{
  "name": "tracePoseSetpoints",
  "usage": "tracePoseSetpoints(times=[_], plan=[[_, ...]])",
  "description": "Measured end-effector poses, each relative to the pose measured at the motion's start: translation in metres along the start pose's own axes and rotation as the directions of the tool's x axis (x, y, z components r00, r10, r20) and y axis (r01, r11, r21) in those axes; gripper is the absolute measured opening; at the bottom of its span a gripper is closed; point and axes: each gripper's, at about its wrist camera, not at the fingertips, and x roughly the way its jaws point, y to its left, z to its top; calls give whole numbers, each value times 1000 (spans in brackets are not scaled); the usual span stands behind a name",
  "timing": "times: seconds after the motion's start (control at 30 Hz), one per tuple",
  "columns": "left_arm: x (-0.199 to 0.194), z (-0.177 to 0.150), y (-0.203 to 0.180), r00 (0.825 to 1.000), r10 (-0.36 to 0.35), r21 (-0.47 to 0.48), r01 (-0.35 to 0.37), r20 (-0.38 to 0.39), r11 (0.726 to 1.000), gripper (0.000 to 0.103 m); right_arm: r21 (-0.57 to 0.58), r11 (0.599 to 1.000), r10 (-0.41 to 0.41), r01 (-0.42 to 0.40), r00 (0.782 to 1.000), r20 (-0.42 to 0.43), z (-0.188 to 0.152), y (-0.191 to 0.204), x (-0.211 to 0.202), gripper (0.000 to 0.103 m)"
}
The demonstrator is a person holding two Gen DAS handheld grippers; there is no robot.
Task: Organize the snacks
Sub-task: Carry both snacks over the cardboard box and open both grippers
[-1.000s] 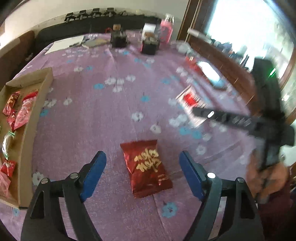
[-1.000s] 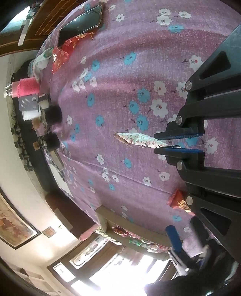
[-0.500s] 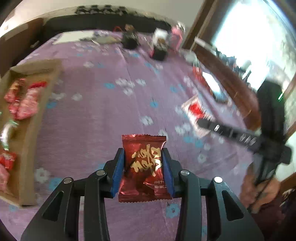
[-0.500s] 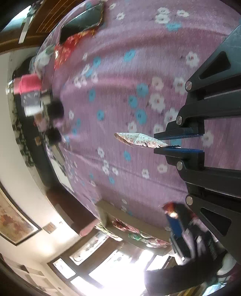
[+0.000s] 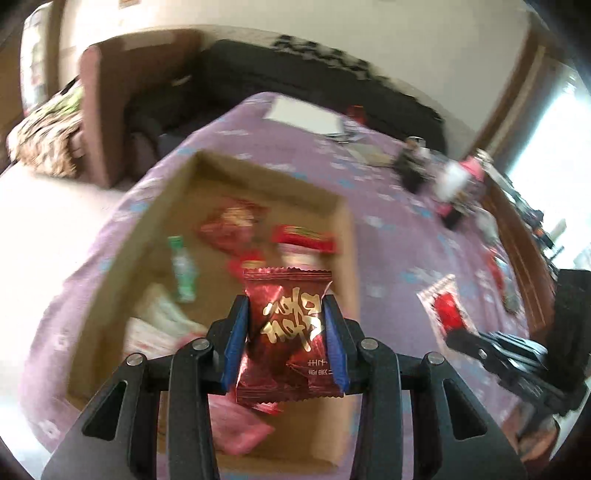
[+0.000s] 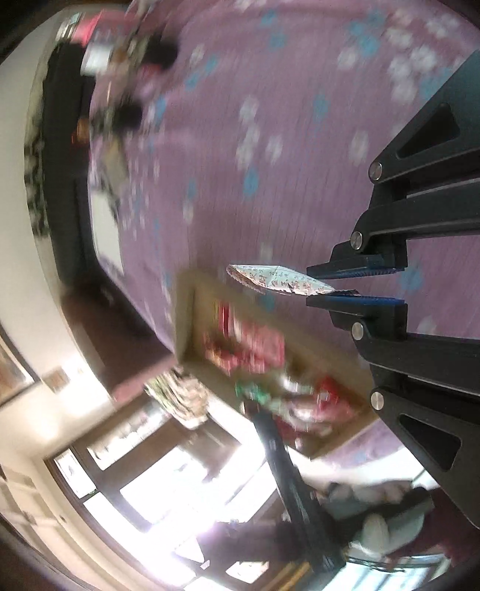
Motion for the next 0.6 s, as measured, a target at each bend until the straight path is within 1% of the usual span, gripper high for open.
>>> tracePoseSetpoints(times=[0.1, 0.2, 0.27, 0.37, 0.43, 0.5, 0.53, 0.57, 0.6], plan=[[12, 2, 23, 999, 30, -35, -31, -18, 999, 37, -41, 999, 31, -33, 999, -32, 6, 28, 22, 8], [26, 5, 34, 998, 51, -46, -52, -30, 998, 38, -88, 995, 42, -48, 997, -68, 11, 56, 46, 8], [33, 7, 37, 998, 56, -55, -58, -38, 997, 38, -114, 993, 32, -42, 995, -93, 8, 69, 59, 8], [35, 6, 44, 998, 38, -65, -40, -44, 997, 44, -143, 990, 0, -18, 993, -122, 5, 80, 79, 8], [32, 5, 47, 999, 28, -66, -31, -41, 997, 44, -163, 987, -17, -4, 991, -129, 1, 85, 85, 10], [28, 5, 44, 999, 26, -52, -28, -34, 998, 45, -187, 982, -42, 19, 992, -118, 1, 89, 90, 13], [26, 4, 43, 999, 32, -45, -34, -31, 998, 49, -206, 978, -54, 31, 993, -104, -1, 92, 89, 13], [23, 4, 42, 999, 41, -37, -42, -24, 998, 51, -219, 975, -58, 36, 994, -94, -3, 95, 88, 16], [20, 3, 40, 999, 48, -33, -49, -16, 998, 54, -228, 973, -61, 41, 995, -81, -4, 97, 86, 23]])
